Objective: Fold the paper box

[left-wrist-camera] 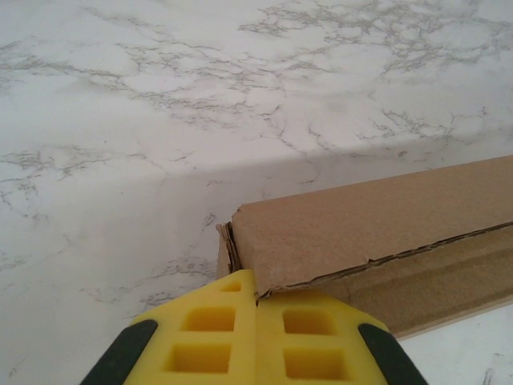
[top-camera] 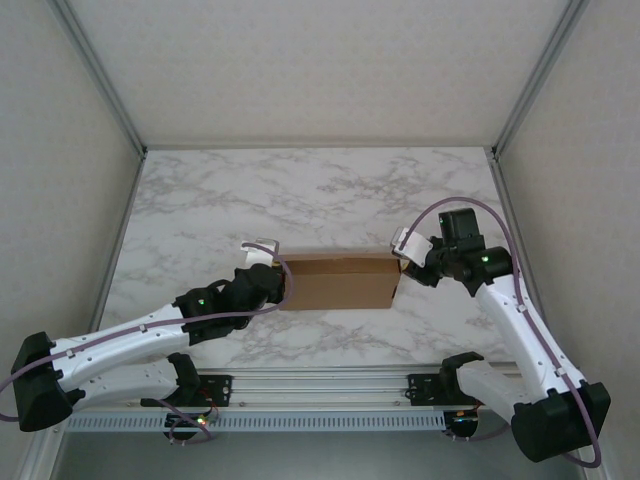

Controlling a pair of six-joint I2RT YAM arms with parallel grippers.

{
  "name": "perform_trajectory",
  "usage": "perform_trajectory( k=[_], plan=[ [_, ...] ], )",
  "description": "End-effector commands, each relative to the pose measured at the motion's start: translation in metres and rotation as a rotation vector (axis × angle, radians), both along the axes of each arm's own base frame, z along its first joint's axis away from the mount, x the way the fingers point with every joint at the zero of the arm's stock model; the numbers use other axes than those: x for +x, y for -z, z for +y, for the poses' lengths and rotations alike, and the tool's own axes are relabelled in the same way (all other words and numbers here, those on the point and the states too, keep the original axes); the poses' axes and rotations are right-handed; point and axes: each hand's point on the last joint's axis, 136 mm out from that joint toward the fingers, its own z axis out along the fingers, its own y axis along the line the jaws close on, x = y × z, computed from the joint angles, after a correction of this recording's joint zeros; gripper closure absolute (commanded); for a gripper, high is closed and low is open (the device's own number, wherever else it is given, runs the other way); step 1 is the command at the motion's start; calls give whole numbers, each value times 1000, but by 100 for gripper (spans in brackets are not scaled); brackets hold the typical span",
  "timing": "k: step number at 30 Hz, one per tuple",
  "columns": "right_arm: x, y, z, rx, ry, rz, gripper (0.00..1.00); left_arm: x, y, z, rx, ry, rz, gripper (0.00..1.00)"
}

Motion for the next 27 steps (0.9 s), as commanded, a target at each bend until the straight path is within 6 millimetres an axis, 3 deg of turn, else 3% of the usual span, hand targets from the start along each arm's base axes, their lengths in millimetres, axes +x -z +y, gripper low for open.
perform_trajectory(
  k=[1, 3, 6, 13, 22, 27],
  plan=[
    [1, -8, 6, 45, 0, 6, 81, 1, 0, 2, 7, 6, 0, 100],
    [1, -15, 9, 74, 13, 12, 93, 1, -1, 0, 4, 8, 1, 100],
    [-2, -22, 14, 123, 28, 32, 99, 2, -3, -2, 1, 12, 2, 100],
    [-13, -18, 19, 198, 76, 88, 100, 3, -4, -5, -4, 17, 4, 100],
    [-17, -26, 34, 375, 263, 233, 100, 5, 1, -9, 3, 21, 17, 100],
    [-7, -20, 28, 375, 436, 280, 100, 6, 1, -9, 12, 11, 13, 100]
  ],
)
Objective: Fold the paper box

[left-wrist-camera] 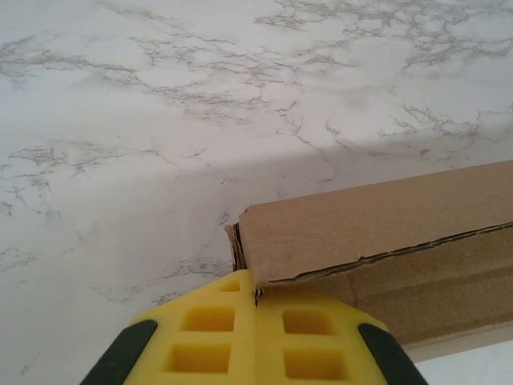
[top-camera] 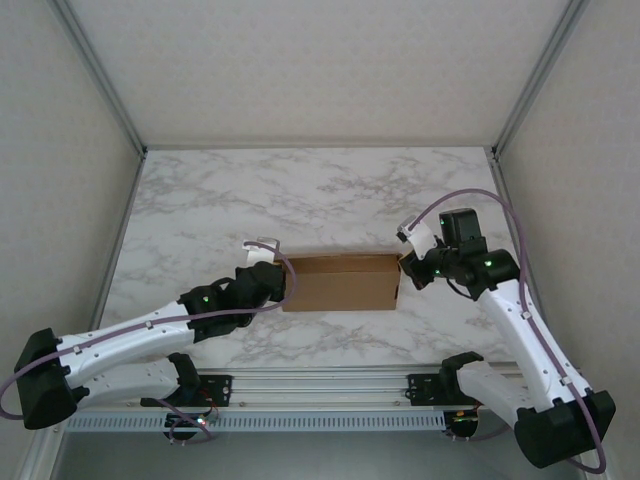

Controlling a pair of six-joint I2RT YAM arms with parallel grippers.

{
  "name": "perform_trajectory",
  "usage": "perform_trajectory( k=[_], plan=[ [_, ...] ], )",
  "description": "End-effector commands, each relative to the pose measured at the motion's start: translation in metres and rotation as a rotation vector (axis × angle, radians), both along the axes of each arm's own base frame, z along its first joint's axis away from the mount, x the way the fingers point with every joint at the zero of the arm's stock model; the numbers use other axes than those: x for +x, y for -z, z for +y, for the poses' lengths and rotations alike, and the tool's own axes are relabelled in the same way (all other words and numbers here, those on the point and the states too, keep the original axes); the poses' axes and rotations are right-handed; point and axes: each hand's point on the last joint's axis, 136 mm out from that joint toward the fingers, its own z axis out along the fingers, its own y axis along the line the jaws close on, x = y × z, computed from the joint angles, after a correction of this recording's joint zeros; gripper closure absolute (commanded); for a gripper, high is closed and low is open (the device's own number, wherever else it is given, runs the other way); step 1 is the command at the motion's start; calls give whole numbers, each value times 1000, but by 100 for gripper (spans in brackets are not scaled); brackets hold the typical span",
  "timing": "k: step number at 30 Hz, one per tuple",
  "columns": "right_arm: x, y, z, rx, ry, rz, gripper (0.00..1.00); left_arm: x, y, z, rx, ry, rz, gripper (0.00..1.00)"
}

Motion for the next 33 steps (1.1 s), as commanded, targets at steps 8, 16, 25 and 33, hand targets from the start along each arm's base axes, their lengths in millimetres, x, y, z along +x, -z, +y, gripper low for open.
perform_trajectory(
  k=[8, 16, 25, 33],
  plan=[
    [15, 5, 7, 91, 329, 248, 100, 2, -15, -10, -21, 24, -9, 100],
    [20, 5, 9, 87, 438, 364, 100, 4, -18, -12, -15, 23, -6, 100],
    [16, -8, 15, 97, 450, 421, 100, 6, -18, -6, -2, 0, -33, 100],
    [14, -13, 16, 91, 479, 478, 100, 7, -21, 1, 14, -5, -74, 100]
  ],
)
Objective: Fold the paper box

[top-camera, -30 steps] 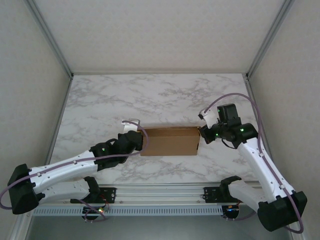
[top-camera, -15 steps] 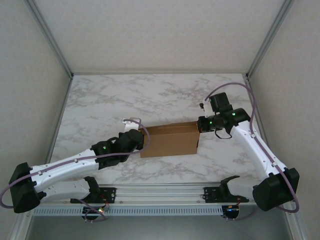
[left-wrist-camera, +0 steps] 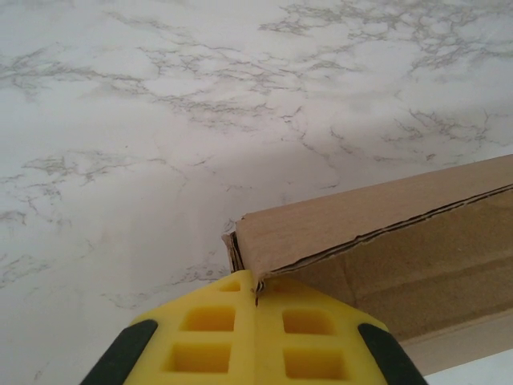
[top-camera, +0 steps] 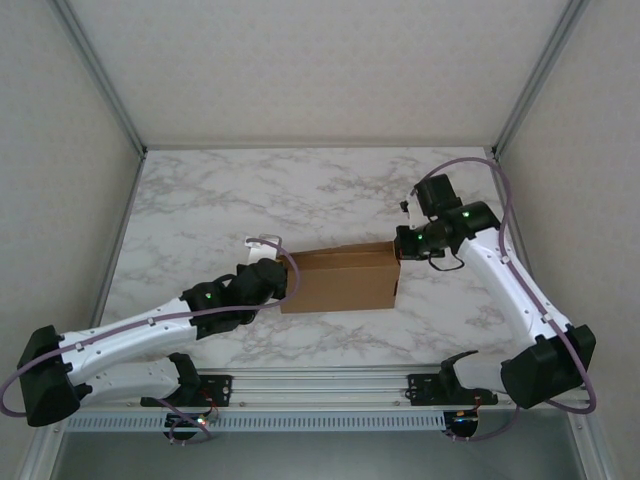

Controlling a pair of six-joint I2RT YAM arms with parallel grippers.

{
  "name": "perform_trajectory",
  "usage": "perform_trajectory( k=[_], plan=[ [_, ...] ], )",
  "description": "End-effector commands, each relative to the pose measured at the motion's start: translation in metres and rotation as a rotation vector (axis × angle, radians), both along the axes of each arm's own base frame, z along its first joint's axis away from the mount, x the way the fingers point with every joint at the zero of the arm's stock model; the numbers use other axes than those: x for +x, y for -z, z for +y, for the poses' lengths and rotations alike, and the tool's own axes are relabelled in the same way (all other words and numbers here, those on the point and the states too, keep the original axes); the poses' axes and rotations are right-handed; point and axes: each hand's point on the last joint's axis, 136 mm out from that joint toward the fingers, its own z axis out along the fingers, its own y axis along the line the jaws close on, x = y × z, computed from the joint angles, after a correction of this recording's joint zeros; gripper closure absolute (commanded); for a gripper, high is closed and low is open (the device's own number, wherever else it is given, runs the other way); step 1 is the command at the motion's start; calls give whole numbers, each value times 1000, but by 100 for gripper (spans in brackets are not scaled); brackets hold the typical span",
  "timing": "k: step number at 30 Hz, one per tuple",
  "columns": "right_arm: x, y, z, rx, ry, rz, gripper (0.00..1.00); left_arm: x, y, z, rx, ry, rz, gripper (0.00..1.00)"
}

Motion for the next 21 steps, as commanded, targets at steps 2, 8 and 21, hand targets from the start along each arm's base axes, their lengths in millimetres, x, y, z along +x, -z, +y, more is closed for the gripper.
perform_trajectory(
  k=[2, 8, 21],
  plan=[
    [-10, -11, 12, 62, 10, 63, 100, 3, -12, 4, -2, -4, -70, 100],
    [-9, -16, 18, 107, 47, 85, 100, 5, -11, 7, 27, -18, -82, 100],
    [-11, -16, 25, 156, 78, 124, 100, 5, -6, 8, 43, -18, -72, 100]
  ],
)
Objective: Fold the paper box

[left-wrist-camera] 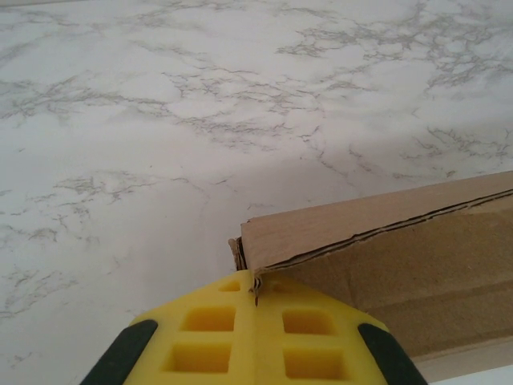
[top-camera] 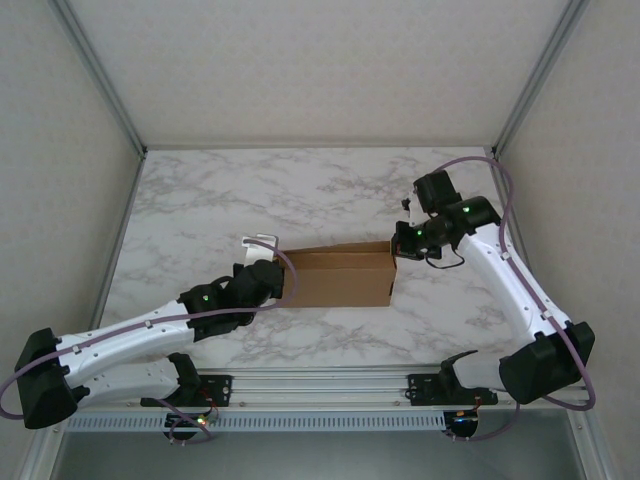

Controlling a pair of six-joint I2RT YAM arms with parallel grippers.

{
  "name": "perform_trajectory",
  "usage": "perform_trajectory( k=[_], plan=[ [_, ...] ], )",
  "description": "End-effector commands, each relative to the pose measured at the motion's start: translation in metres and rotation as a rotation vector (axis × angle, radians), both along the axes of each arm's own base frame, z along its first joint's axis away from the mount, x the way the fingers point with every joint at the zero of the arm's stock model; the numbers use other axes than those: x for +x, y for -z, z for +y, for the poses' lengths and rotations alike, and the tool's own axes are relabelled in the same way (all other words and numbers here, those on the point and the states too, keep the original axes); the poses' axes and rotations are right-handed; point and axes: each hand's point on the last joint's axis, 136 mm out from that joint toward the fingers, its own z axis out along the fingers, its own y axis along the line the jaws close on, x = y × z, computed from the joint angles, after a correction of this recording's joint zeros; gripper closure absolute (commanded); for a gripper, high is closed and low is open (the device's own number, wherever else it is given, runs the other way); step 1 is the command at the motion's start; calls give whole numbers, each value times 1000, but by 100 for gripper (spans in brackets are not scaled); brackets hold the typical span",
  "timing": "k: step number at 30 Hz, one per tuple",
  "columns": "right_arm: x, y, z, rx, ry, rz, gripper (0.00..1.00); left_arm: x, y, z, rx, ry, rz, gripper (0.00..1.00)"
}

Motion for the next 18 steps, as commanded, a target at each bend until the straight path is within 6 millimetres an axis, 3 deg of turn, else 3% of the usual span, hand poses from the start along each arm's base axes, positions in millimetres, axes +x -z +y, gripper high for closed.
perform_trajectory(
  k=[1, 10, 18],
  plan=[
    [-4, -10, 16, 79, -5, 33, 100, 2, 0, -1, 8, 4, -18, 100],
    [-2, -11, 21, 109, 2, 39, 100, 1, 2, 2, 14, -2, -17, 100],
    [-10, 11, 0, -28, -43, 29, 100, 2, 4, 0, 17, -1, -10, 100]
  ],
)
